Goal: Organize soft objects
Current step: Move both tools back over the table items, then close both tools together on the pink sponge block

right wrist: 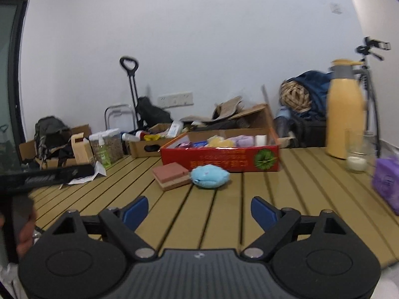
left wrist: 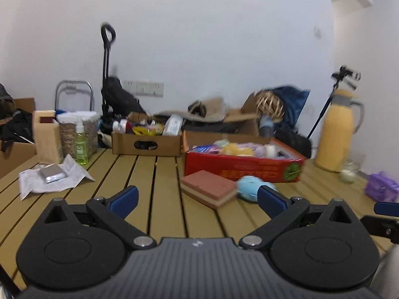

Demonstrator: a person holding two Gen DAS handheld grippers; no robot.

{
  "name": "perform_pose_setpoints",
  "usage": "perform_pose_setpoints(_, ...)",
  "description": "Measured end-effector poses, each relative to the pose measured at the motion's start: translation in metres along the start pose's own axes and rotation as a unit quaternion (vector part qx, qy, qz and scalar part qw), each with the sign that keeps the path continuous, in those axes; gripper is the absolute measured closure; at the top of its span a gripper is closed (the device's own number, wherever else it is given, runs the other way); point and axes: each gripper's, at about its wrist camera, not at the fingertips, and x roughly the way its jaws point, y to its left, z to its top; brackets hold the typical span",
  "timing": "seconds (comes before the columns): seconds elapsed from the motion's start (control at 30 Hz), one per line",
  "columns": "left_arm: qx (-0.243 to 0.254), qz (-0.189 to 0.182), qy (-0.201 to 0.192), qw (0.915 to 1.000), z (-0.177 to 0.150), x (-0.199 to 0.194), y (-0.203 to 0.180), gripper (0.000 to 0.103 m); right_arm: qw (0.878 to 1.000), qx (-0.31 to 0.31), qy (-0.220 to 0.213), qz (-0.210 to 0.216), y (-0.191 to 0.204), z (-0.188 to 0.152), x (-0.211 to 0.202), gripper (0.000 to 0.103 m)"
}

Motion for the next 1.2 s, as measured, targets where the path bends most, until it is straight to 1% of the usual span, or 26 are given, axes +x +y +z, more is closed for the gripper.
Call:
perform_pose_setpoints(0.07,0.008,-0.01,0.026,0.9996,0.014,0.044,0.012,0.0,1.0,0.006,0.011,0.007,0.004,0.009,0.035,0.019)
perform_pose_setpoints(0.1,0.008,-0.021,0.042,0.9989,0.021,0.069,0.019,0.0,1.0,0.018,0.02,0.014,0.005,0.014,0.055,0.024)
perform_pose_setpoints(0.13,0.001,-0.037,0.057,0.9977,0.027,0.09,0.026,0.0,0.999,0.032,0.029,0.023,0.005,0.018,0.072,0.028)
perform_pose_setpoints(0.17,-0.015,-0.056,0.078,0.9953,0.033,0.116,0.034,0.002,0.997,0.051,0.039,0.033,0.006,0.022,0.092,0.03)
perform_pose_setpoints(0.2,-0.028,-0.065,0.098,0.9927,0.037,0.137,0.04,0.01,0.996,0.066,0.048,0.041,0.007,0.025,0.11,0.033)
perform_pose_setpoints(0.23,-0.032,-0.072,0.118,0.9898,0.04,0.16,0.044,0.022,0.994,0.08,0.057,0.05,0.009,0.028,0.13,0.038)
perform_pose_setpoints(0.3,-0.027,-0.09,0.14,0.9856,0.04,0.195,0.047,0.033,0.989,0.109,0.074,0.06,0.014,0.032,0.169,0.045)
perform_pose_setpoints(0.33,-0.022,-0.093,0.15,0.9841,0.039,0.211,0.047,0.034,0.988,0.12,0.079,0.063,0.016,0.033,0.184,0.049)
perform_pose_setpoints(0.37,-0.022,-0.094,0.156,0.983,0.037,0.223,0.048,0.035,0.985,0.133,0.088,0.061,0.017,0.034,0.201,0.051)
perform_pose_setpoints(0.4,-0.026,-0.096,0.163,0.9816,0.034,0.233,0.049,0.04,0.983,0.147,0.096,0.06,0.016,0.034,0.215,0.055)
perform_pose_setpoints(0.43,-0.034,-0.1,0.175,0.979,0.031,0.242,0.051,0.054,0.979,0.164,0.102,0.064,0.015,0.034,0.229,0.059)
perform_pose_setpoints(0.47,-0.047,-0.106,0.186,0.9757,0.028,0.247,0.053,0.059,0.975,0.18,0.109,0.068,0.013,0.034,0.241,0.06)
perform_pose_setpoints(0.5,-0.066,-0.117,0.187,0.973,0.025,0.246,0.059,0.062,0.972,0.191,0.114,0.07,0.012,0.034,0.251,0.062)
perform_pose_setpoints(0.53,-0.086,-0.121,0.193,0.9699,0.025,0.243,0.063,0.064,0.971,0.199,0.116,0.068,0.01,0.034,0.26,0.063)
perform_pose_setpoints(0.57,-0.103,-0.131,0.199,0.9657,0.023,0.236,0.066,0.066,0.97,0.204,0.116,0.065,0.007,0.033,0.265,0.064)
perform_pose_setpoints(0.6,-0.113,-0.138,0.2,0.9634,0.02,0.228,0.066,0.067,0.97,0.205,0.115,0.061,0.005,0.033,0.269,0.066)
perform_pose_setpoints(0.63,-0.119,-0.145,0.201,0.9614,0.017,0.218,0.066,0.068,0.971,0.204,0.113,0.052,0.002,0.033,0.27,0.066)
perform_pose_setpoints(0.67,-0.12,-0.146,0.199,0.9617,0.015,0.211,0.064,0.067,0.973,0.196,0.109,0.044,-0.001,0.033,0.27,0.067)
perform_pose_setpoints(0.73,-0.125,-0.137,0.191,0.964,0.013,0.205,0.063,0.067,0.974,0.188,0.115,0.044,-0.006,0.032,0.274,0.074)
perform_pose_setpoints(0.8,-0.119,-0.13,0.186,0.9665,0.012,0.209,0.061,0.065,0.973,0.191,0.122,0.052,-0.01,0.03,0.278,0.074)
perform_pose_setpoints(0.87,-0.127,-0.132,0.194,0.9637,0.011,0.218,0.06,0.065,0.973,0.191,0.122,0.054,-0.012,0.03,0.277,0.075)
perform_pose_setpoints(0.93,-0.142,-0.132,0.195,0.9614,0.011,0.217,0.062,0.069,0.97,0.199,0.126,0.055,-0.013,0.031,0.277,0.074)
perform_pose_setpoints(1.0,-0.144,-0.117,0.19,0.9641,0.014,0.204,0.057,0.07,0.967,0.206,0.136,0.062,-0.013,0.032,0.277,0.074)
perform_pose_setpoints(1.07,-0.146,-0.102,0.171,0.9692,0.017,0.174,0.05,0.072,0.962,0.219,0.146,0.076,-0.014,0.034,0.271,0.075)
perform_pose_setpoints(1.13,-0.139,-0.089,0.137,0.9767,0.019,0.136,0.038,0.072,0.965,0.208,0.135,0.089,-0.009,0.038,0.251,0.077)
perform_pose_setpoints(1.2,-0.138,-0.079,0.109,0.9813,0.018,0.098,0.024,0.073,0.969,0.192,0.115,0.107,-0.003,0.043,0.22,0.077)
